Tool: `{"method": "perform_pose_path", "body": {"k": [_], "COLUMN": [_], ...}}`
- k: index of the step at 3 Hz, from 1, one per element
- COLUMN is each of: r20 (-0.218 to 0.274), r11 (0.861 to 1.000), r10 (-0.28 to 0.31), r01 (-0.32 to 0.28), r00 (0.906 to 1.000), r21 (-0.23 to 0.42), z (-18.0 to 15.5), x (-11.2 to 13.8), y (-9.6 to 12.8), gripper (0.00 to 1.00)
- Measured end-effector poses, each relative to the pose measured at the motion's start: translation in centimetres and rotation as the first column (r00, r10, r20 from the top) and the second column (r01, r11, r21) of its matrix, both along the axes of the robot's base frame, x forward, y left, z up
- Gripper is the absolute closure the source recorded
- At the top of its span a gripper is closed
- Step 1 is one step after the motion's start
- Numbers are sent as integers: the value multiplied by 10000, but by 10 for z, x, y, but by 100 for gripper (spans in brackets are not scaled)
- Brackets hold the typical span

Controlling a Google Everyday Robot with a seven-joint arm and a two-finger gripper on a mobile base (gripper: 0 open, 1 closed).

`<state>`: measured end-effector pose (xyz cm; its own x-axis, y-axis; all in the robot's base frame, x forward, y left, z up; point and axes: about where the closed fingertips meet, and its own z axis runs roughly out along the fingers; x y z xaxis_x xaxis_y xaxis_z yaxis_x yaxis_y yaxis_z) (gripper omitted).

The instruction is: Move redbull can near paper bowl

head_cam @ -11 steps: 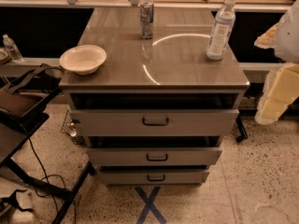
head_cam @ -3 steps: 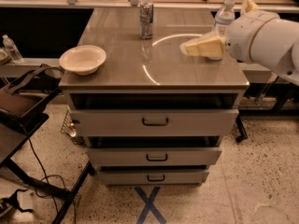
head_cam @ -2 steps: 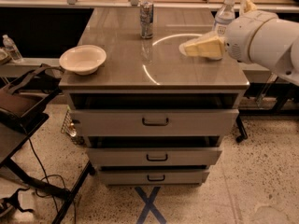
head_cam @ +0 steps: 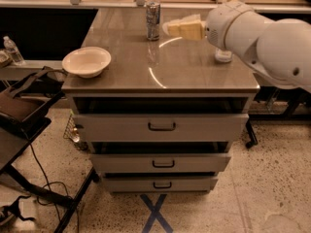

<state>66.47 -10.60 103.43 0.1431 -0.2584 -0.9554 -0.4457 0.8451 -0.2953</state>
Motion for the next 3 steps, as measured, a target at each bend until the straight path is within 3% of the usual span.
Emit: {"method": "perform_pose_path", "body": {"k": [1, 2, 3], "r20": [216, -88, -755], "r11": [9968, 9920, 9885], "r10": [-117, -115, 193], "r01": [100, 125, -77], "r00": [9997, 9999, 9970], "r21": [792, 1256, 1507], "z": [1, -4, -18], "x": [33, 75, 134], "y": [19, 30, 37], "gripper": [0, 0, 0]}}
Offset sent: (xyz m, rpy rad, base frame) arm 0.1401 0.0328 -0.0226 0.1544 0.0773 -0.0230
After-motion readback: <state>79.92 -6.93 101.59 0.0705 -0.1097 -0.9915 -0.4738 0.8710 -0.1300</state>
